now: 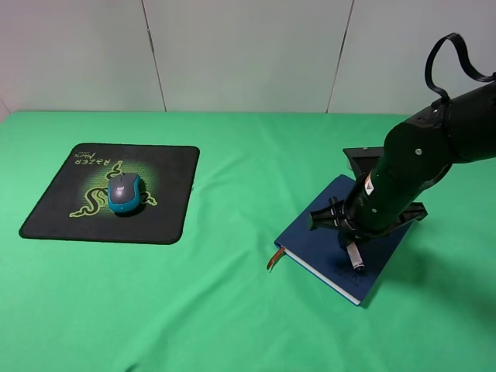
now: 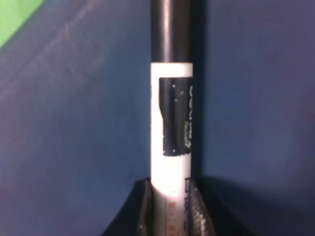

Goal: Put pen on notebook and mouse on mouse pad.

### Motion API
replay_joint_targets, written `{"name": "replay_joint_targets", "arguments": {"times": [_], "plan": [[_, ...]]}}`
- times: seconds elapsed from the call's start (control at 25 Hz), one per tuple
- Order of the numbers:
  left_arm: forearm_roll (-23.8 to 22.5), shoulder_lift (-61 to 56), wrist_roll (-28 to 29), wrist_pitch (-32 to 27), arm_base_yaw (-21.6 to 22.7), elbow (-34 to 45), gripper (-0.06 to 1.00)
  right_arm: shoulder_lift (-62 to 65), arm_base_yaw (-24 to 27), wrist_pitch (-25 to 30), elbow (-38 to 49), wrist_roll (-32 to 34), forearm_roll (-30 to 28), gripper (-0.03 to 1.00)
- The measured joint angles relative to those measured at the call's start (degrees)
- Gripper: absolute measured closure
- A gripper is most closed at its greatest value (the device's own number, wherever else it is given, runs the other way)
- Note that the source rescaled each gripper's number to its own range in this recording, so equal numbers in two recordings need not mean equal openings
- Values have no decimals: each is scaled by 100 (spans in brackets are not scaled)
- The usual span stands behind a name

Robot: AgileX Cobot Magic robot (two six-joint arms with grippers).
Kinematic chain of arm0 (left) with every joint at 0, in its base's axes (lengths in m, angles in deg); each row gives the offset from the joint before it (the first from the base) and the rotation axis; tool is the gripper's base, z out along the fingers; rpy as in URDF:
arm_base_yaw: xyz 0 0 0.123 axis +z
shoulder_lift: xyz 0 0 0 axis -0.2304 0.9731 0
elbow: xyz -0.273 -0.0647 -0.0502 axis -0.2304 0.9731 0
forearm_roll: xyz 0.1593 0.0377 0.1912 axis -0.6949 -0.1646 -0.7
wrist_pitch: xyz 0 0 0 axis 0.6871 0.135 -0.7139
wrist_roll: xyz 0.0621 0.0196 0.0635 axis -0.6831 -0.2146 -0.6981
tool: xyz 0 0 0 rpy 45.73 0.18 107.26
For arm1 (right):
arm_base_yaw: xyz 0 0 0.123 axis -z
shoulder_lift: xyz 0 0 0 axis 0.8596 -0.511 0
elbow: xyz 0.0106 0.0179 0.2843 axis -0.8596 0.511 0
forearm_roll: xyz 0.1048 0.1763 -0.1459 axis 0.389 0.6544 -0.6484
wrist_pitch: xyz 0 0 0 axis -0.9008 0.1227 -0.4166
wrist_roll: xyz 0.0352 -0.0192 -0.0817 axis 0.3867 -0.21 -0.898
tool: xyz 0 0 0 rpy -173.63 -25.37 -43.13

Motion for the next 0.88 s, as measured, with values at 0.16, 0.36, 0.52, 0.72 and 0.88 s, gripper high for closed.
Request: {"name": "replay_joint_targets", "arguments": {"times": [0.16,0.36,0.52,0.72,0.88], "plan": [[0,0,0,0,0,0,-5,0,0,-26,0,-6,0,96],[0,0,0,0,0,0,-5,0,0,-31,0,-6,-18,37],[0,0,0,0,0,0,-5,0,0,-21,0,-6,-23,2],[0,0,0,0,0,0,-5,0,0,-8,0,-6,-23,-3],[0,0,0,0,0,0,-5,14,0,33,0,-6,-23,-3]]}}
